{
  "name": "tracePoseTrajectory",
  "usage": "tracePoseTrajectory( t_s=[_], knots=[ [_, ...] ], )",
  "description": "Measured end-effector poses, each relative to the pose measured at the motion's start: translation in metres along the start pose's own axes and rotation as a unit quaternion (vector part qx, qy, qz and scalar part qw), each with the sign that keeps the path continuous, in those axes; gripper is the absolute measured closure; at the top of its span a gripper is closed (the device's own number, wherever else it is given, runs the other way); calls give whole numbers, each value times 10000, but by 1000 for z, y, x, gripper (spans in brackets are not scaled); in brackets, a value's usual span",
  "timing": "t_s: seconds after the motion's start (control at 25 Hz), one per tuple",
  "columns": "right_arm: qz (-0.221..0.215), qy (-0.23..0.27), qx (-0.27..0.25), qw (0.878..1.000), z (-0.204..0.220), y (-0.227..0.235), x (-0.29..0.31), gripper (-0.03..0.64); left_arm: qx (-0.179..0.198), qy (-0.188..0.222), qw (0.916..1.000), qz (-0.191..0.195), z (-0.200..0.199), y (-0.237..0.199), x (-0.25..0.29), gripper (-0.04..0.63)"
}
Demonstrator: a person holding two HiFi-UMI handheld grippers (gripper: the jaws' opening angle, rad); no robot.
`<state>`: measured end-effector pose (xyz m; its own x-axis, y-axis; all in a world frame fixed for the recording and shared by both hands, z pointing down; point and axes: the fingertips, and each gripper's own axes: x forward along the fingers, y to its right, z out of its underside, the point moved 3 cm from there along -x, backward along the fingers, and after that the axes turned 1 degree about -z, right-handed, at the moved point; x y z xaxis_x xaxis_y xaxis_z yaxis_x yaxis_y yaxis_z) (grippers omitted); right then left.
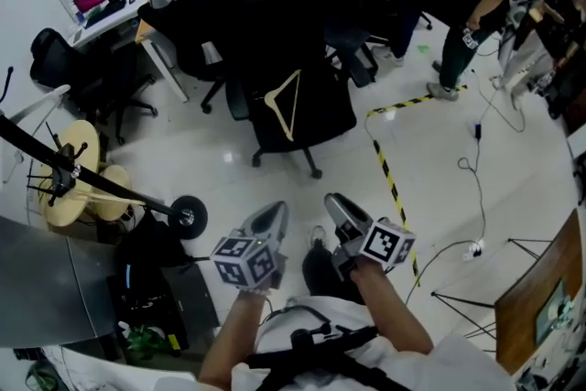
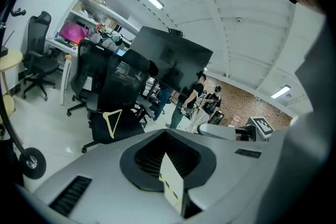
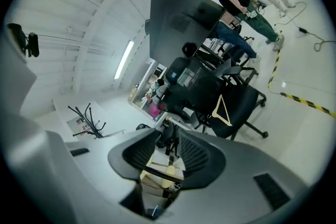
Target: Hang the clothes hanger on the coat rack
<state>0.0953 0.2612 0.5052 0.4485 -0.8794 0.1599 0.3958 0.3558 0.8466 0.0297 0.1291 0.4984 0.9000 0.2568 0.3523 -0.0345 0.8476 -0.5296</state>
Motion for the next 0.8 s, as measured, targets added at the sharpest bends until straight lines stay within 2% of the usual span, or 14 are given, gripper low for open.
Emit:
tracePoseTrajectory(
  t_s=[0.2, 0.36, 0.6, 0.8],
  knots=[
    [-65, -229, -225, 9995, -55, 22, 55, 440, -20, -34, 9998, -170, -38, -19, 60, 606],
    [41, -519, -512, 9973, -91, 42, 92, 399, -153, -136, 9991, -372, -58, -34, 107, 606],
    [197, -1089, -774, 9908, -105, 83, 127, 371, -266, -239, 9974, -627, -69, -52, 158, 606],
    [314, -1392, -900, 9857, -108, 107, 156, 367, -354, -296, 9961, -748, -67, -74, 180, 606]
  ],
)
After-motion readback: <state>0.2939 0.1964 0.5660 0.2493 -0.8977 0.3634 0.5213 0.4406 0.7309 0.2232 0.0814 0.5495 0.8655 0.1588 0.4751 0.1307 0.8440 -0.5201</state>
